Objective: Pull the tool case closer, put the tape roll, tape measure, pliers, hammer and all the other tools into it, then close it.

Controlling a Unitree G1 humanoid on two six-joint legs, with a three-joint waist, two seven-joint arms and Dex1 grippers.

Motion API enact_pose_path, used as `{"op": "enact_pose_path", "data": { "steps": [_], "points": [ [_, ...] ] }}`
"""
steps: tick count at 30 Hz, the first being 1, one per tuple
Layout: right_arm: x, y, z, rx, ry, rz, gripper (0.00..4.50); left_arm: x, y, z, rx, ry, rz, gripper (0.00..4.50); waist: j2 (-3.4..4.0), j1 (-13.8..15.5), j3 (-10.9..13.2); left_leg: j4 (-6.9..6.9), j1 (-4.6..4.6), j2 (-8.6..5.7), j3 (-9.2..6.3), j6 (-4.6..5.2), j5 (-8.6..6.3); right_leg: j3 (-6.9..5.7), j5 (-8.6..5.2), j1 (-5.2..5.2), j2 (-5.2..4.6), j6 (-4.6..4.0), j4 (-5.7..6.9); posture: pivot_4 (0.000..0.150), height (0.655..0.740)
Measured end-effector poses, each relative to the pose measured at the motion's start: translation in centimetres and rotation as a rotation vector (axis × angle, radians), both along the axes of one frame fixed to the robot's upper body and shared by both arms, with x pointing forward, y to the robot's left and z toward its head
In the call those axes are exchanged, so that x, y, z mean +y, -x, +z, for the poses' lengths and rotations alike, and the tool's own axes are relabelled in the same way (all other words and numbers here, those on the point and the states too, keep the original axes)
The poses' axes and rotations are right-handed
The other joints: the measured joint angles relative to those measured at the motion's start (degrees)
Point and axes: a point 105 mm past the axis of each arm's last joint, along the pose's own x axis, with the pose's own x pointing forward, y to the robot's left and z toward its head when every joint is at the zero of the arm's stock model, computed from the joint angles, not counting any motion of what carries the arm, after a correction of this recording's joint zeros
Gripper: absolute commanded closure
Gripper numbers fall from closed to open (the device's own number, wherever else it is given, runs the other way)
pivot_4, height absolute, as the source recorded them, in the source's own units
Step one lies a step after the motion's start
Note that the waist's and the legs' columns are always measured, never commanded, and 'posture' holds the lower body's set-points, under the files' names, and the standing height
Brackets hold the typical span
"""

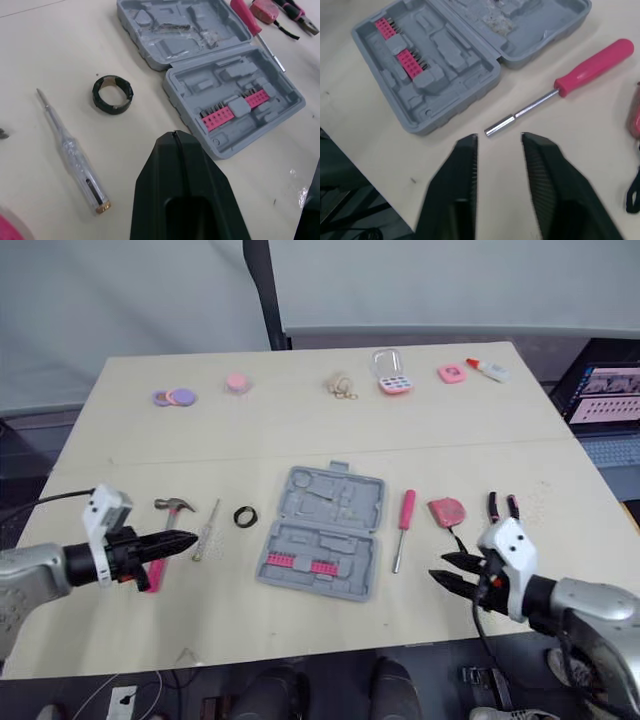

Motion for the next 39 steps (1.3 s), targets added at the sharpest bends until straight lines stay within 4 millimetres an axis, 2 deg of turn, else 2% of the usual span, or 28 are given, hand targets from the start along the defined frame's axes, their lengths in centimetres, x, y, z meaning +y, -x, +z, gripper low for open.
{"op": "enact_pose_path", "data": {
  "steps": [8, 12, 16, 23, 30, 39],
  "points": [
    [2.0, -3.4, -1.0, -0.008, 0.01, -0.047, 4.47, -0.5, -3.9, -0.9, -0.026, -0.07, -0.026, 4.5, 0.0, 0.1, 0.0, -0.02, 0.06, -0.03, 0.08, 0.0, 0.0, -0.02, 0.0, -0.01, 0.0, 0.0, 0.06, 0.15, 0.7287],
    [2.5, -4.6, -1.7, 0.03, 0.03, -0.085, 4.47, -1.8, -5.0, -2.4, -0.011, -0.075, -0.097, 4.5, -0.01, 0.1, 0.0, -0.01, 0.05, 0.0, 0.16, 0.0, 0.0, -0.11, 0.0, -0.06, 0.0, 0.0, 0.08, 0.15, 0.7287],
    [2.6, -5.4, -2.3, 0.067, 0.05, -0.123, 4.47, -2.7, -5.7, -2.6, -0.03, -0.086, -0.166, 4.5, -0.01, 0.1, 0.0, -0.01, 0.04, 0.01, 0.2, 0.0, 0.0, -0.14, 0.0, -0.08, 0.0, 0.01, 0.08, 0.15, 0.7287],
    [3.3, -6.3, -2.7, 0.076, 0.096, -0.121, 4.47, -4.2, -7.1, -2.0, -0.102, -0.104, -0.244, 4.5, -0.01, 0.0, 0.0, 0.01, 0.03, 0.02, 0.26, 0.01, 0.0, -0.22, 0.01, -0.1, 0.0, 0.01, 0.08, 0.15, 0.7287],
    [3.3, -6.8, -4.1, 0.117, 0.129, -0.14, 4.47, -4.8, -8.1, -3.6, -0.105, -0.186, -0.288, 4.5, -0.01, 0.0, 0.0, 0.03, 0.01, 0.04, 0.61, 0.01, 0.0, -0.48, 0.01, -0.1, -0.02, 0.01, 0.08, 0.15, 0.7287],
    [4.7, -7.9, -4.2, 0.109, 0.131, -0.128, 4.47, -5.6, -9.4, -4.3, -0.118, -0.224, -0.319, 4.5, -0.01, -0.1, 0.0, 0.04, -0.03, 0.12, 0.84, 0.01, 0.0, -1.38, 0.01, -0.1, -0.24, 0.01, 0.06, 0.15, 0.7287]
  ]
}}
